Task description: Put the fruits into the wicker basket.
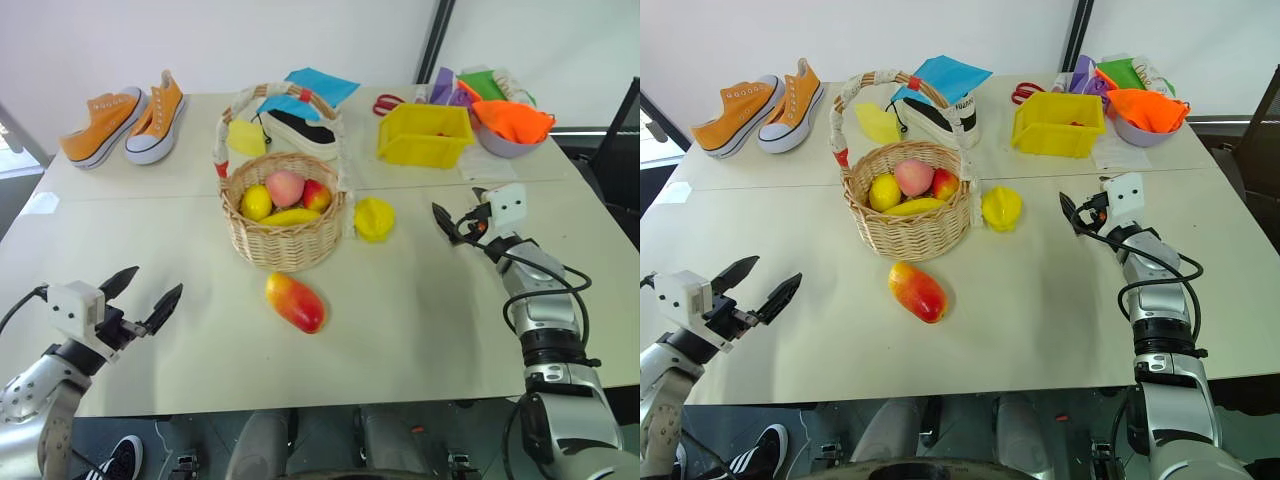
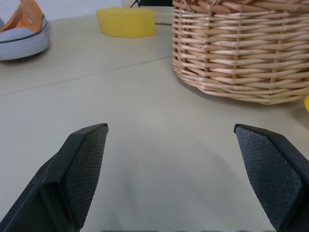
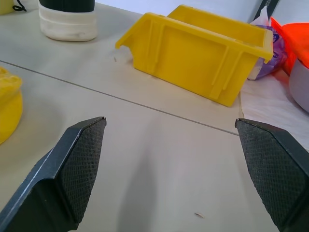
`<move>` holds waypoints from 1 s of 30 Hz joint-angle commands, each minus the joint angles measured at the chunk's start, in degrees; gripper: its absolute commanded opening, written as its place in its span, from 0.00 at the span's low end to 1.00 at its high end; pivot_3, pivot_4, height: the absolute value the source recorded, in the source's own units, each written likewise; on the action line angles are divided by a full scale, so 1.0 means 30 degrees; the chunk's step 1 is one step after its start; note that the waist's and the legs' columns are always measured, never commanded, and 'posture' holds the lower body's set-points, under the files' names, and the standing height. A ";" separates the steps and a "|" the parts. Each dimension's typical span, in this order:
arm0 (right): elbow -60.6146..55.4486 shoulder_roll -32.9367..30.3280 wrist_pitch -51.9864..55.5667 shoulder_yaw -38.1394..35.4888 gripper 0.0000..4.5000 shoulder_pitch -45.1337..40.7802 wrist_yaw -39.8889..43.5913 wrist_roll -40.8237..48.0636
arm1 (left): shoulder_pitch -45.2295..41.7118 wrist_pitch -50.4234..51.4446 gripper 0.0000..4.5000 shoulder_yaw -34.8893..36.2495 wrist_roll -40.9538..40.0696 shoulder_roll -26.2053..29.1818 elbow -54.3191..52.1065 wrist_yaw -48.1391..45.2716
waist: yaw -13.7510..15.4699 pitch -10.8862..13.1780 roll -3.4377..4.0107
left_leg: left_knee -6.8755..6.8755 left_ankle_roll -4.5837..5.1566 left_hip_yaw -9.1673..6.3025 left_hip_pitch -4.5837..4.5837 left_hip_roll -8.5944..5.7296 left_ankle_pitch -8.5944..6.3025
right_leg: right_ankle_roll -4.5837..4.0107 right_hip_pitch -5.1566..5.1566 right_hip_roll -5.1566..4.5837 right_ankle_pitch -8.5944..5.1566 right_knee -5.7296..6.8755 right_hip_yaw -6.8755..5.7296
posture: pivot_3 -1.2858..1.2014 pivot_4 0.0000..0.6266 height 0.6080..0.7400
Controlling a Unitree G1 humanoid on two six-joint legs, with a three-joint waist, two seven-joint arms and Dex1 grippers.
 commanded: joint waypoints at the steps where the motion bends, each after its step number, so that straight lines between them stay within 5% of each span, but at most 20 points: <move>1: -0.0803 -0.0224 -0.0270 -0.0284 0.99 -0.0138 0.0003 0.0078 | 0.0015 0.0351 1.00 -0.0132 0.0090 0.0342 -0.0213 -0.0168 | 0.0000 0.0000 0.0000 | -0.0001 0.0000 0.0000 0.0000 0.0000 0.0000 | 0.0000 0.0000 0.0000 0.0000 0.0000 0.0000 | 0.52 0.24 1.00; 30: -0.0747 -0.0118 -0.0399 -0.0171 0.99 -0.0241 0.0329 0.0090 | -0.1494 -0.0638 1.00 0.0035 -0.0499 0.0192 0.0802 -0.1391 | -0.0008 0.0000 0.0001 | -0.0007 -0.0001 0.0002 0.0000 0.0000 0.0000 | 0.0005 -0.0003 0.0001 0.0002 -0.0002 0.0002 | 0.52 0.24 1.00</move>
